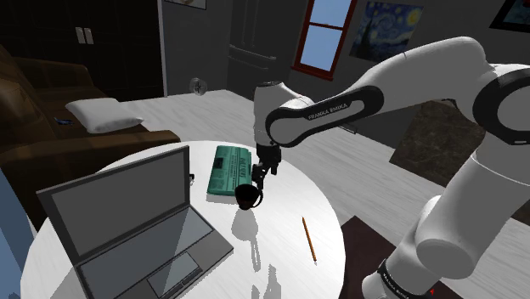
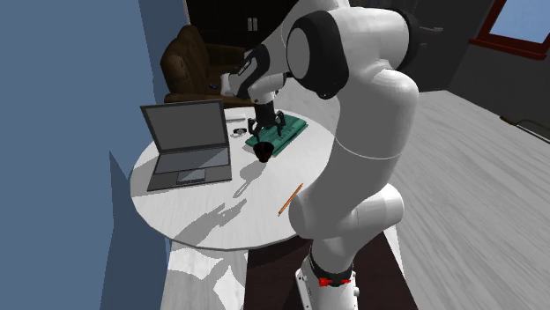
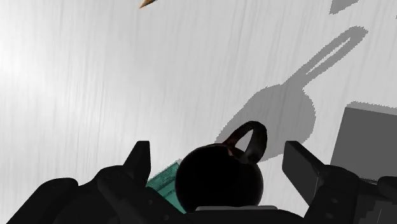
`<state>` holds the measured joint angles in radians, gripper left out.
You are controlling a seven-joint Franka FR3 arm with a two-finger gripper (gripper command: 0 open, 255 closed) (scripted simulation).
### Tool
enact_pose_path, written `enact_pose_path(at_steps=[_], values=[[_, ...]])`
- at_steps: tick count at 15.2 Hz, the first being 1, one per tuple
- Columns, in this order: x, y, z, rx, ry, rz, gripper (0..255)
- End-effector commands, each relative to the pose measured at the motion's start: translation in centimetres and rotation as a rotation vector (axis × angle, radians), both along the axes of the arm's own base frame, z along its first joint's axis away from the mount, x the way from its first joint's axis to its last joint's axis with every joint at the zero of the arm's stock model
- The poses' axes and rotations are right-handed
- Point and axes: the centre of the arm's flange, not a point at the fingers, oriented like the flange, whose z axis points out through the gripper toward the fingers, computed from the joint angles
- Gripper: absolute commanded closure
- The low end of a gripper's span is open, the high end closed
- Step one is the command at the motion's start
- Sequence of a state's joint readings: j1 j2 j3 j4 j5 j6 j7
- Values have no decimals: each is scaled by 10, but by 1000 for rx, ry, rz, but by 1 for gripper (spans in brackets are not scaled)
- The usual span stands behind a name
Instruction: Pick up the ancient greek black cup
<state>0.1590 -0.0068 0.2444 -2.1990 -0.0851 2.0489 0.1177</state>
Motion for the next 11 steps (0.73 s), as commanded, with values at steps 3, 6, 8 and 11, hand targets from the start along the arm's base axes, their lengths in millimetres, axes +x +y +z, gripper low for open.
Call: enact_pose_path(at_steps=[3, 6, 8, 11], values=[[13, 29, -31, -5, 26, 31, 0], [13, 29, -47, -5, 26, 31, 0], [13, 29, -58, -5, 26, 31, 0], [13, 29, -71, -5, 26, 31, 0]])
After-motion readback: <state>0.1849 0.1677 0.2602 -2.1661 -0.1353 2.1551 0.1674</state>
